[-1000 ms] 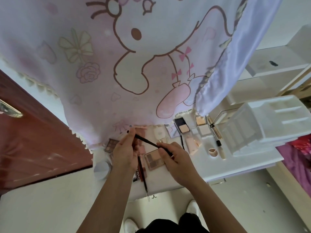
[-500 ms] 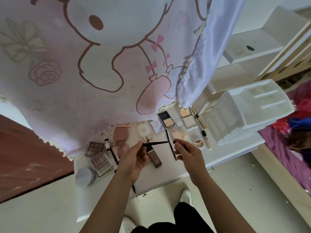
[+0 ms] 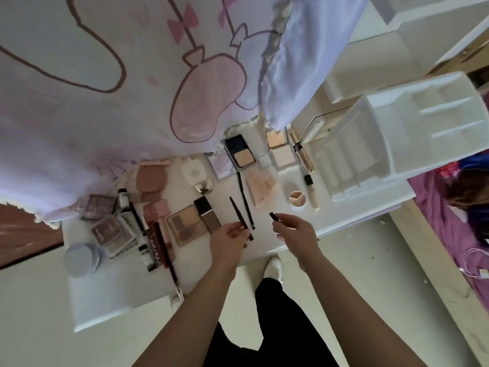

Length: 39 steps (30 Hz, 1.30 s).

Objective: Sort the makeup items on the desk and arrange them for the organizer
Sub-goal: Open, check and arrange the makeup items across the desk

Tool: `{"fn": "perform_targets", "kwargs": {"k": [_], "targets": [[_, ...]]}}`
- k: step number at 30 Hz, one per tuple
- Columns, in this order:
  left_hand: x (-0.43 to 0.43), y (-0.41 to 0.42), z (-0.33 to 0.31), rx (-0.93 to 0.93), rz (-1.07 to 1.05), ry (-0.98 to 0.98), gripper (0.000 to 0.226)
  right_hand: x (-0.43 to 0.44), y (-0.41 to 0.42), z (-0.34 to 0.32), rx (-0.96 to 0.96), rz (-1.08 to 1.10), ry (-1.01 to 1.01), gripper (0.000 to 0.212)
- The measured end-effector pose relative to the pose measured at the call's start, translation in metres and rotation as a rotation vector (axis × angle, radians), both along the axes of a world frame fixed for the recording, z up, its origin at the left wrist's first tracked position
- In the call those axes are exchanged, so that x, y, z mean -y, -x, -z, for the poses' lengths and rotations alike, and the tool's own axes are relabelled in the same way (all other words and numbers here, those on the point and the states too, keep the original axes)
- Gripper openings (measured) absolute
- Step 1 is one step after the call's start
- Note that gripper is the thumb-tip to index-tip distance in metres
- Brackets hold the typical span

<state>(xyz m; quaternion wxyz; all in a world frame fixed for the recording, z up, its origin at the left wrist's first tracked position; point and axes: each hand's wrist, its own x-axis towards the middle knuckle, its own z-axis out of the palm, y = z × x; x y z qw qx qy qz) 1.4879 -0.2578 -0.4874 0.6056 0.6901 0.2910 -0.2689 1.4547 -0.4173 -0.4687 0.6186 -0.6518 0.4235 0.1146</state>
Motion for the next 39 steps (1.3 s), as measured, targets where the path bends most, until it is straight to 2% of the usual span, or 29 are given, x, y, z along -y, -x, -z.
{"fn": "perform_targets", "kwargs": {"k": [5,10,13,20,27,30,34,36,39], "targets": [[0.009,-0.027,0.013,0.126,0.248,-0.372,0.026,-0.007,-0.025,0.021,-0.025,-0.225,0.202,0.020],[0.008,-0.045,0.014,0.175,0.384,-0.545,0.030,-0.020,-0.052,0.025,-0.002,-0.389,0.331,0.024],[0.007,-0.052,0.013,0.165,0.394,-0.572,0.031,-0.028,-0.061,0.027,-0.005,-0.480,0.408,0.025],[0.006,-0.056,0.015,0.164,0.448,-0.628,0.027,-0.038,-0.066,0.032,-0.002,-0.516,0.441,0.025],[-0.014,-0.054,0.023,0.131,0.379,-0.461,0.025,-0.033,-0.063,0.025,0.011,-0.497,0.449,0.027],[-0.026,-0.052,0.003,0.219,0.301,-0.430,0.015,-0.032,-0.060,0.021,0.023,-0.510,0.459,0.028],[-0.069,-0.042,-0.016,0.441,0.358,-0.668,0.014,-0.039,-0.053,0.012,0.017,-0.534,0.459,0.029],[-0.098,-0.032,-0.010,0.532,0.485,-0.823,0.016,-0.049,-0.049,0.008,0.020,-0.568,0.464,0.030],[-0.134,-0.012,0.000,0.540,0.689,-1.003,0.031,-0.072,-0.044,0.004,0.053,-0.659,0.470,0.028]]}}
